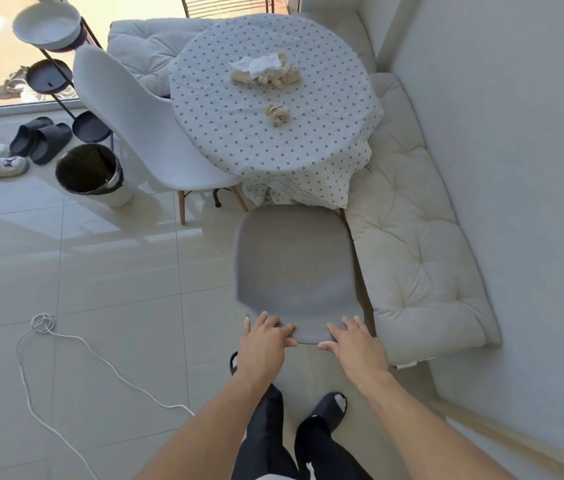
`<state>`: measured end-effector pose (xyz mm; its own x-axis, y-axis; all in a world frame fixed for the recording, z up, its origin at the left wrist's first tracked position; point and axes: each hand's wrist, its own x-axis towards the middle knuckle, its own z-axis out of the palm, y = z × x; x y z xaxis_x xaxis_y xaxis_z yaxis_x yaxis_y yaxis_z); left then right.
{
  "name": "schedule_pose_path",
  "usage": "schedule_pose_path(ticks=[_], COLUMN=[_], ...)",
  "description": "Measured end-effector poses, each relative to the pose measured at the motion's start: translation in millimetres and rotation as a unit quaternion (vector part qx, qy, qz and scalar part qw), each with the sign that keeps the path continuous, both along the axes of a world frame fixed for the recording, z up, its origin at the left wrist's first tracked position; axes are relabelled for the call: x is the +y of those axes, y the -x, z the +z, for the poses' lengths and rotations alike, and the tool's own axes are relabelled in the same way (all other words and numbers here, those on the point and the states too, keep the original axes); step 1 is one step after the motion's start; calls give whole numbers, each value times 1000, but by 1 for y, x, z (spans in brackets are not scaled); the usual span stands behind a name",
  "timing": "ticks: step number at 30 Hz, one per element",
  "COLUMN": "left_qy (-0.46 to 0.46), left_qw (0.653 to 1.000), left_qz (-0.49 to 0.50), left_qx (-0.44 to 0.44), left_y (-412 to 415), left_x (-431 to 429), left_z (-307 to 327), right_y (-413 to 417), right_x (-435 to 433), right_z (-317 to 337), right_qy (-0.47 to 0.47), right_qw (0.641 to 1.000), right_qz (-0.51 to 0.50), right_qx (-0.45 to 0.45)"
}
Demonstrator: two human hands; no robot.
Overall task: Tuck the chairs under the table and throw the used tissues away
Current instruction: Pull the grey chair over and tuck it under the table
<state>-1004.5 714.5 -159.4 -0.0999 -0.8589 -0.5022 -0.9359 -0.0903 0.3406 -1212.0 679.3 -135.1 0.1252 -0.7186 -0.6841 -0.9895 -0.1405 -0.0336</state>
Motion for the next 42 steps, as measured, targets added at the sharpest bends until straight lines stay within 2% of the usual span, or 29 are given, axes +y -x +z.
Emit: schedule_pose_path(ticks=[13, 19, 24, 35, 42], left_qy=[83, 87, 91, 15, -65], left_qw=[994, 994, 995, 996, 985], left_qz=[23, 19, 6, 63, 146], left_qx=[68, 71, 45, 65, 65], left_y=[-29, -32, -31, -30, -33], left_x=[-115, -148, -139, -146, -148], left_z=[-31, -34, -38, -29, 1], right_y=[-46, -49, -47, -46, -48], right_x=[-97, -137, -141, -141, -154], right_z=[-10, -17, -12, -9, 2], right_qy=[65, 55, 39, 23, -65], right_qw=[997, 997, 998, 999, 998], right_qz=[-49, -54, -35, -29, 1], right_qx=[11, 15, 24, 17, -1])
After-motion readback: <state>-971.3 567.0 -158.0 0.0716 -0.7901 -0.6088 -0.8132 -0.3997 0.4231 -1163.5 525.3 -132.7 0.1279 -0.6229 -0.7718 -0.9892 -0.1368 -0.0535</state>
